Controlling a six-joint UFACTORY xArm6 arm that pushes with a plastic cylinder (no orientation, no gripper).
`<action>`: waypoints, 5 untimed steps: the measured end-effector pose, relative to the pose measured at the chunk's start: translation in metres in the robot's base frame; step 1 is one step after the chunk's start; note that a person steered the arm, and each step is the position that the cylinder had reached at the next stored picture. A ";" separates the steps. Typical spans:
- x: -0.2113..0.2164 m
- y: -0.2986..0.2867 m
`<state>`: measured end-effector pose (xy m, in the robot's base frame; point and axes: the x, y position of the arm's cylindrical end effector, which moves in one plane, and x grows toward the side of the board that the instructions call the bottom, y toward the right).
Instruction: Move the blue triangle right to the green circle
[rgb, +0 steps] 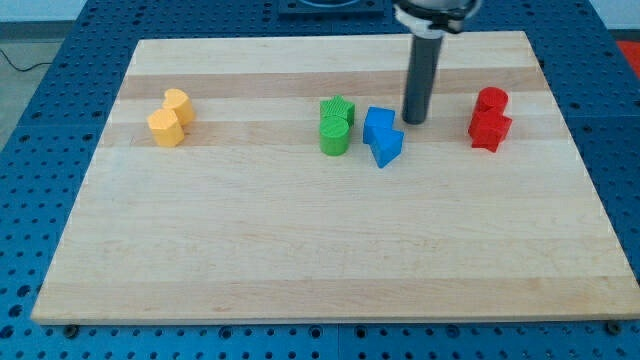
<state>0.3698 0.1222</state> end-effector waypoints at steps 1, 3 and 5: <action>0.021 0.035; 0.071 0.002; 0.065 -0.047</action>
<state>0.4348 0.0752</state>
